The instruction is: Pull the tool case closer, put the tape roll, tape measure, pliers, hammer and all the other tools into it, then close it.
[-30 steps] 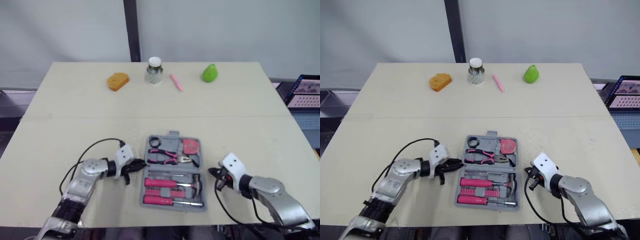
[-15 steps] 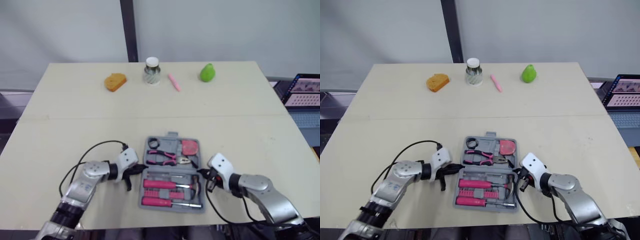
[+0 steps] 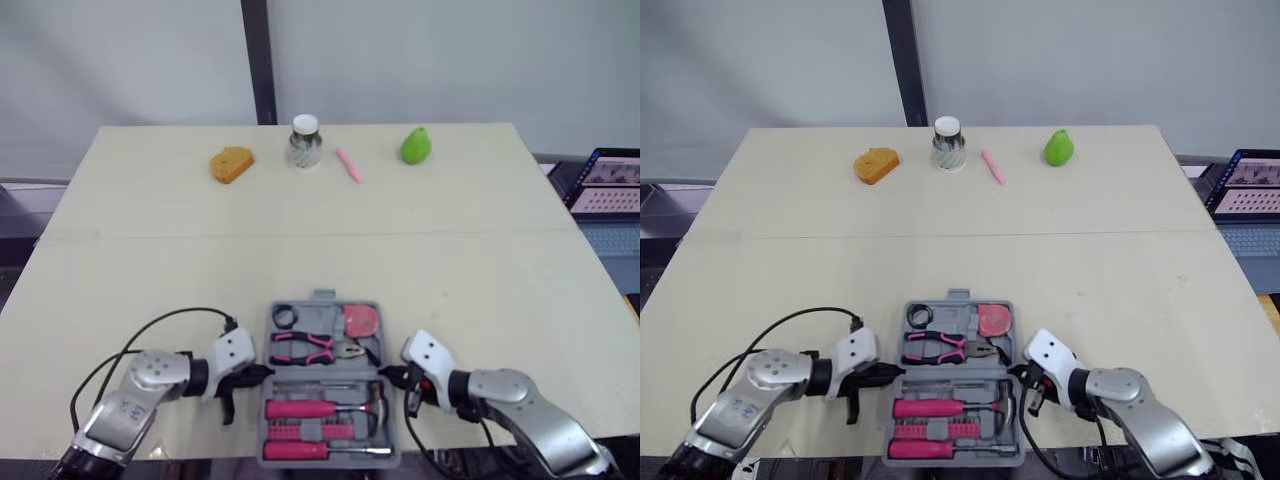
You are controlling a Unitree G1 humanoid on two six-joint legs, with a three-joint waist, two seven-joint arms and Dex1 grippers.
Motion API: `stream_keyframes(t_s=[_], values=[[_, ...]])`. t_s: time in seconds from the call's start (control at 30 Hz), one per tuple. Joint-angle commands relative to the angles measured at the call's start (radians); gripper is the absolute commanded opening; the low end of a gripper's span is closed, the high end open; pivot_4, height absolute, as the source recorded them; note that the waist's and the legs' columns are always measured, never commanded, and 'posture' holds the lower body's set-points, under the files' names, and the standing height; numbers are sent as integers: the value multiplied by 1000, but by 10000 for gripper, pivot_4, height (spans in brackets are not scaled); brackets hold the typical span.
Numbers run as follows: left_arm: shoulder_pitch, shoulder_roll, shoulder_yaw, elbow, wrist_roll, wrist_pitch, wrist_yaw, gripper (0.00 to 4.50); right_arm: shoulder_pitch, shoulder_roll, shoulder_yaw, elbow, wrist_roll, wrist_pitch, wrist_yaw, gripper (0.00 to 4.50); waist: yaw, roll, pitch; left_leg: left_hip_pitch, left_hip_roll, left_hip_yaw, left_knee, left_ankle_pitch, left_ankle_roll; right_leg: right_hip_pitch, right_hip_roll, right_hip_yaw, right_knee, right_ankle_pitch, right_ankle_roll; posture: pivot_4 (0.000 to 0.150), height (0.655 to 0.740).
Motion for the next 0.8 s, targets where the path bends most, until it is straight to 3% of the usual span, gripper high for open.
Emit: stream_keyframes(t_s=[0.03,0.8], values=[[23,7,-17,19,6,21,2,512,-1,8,0,-25,2,-9,-7,0,1,0,0,0,0,0,0,0,0,0,0,0,0,0,0,1500,7400],[-54,-31,-14,101,28,-20,37,512,-25,30,-6,-10,-10,1,-25,0,8,2,0,0,0,0,2,0,0,0,0,0,1,0,0,1500,7400]])
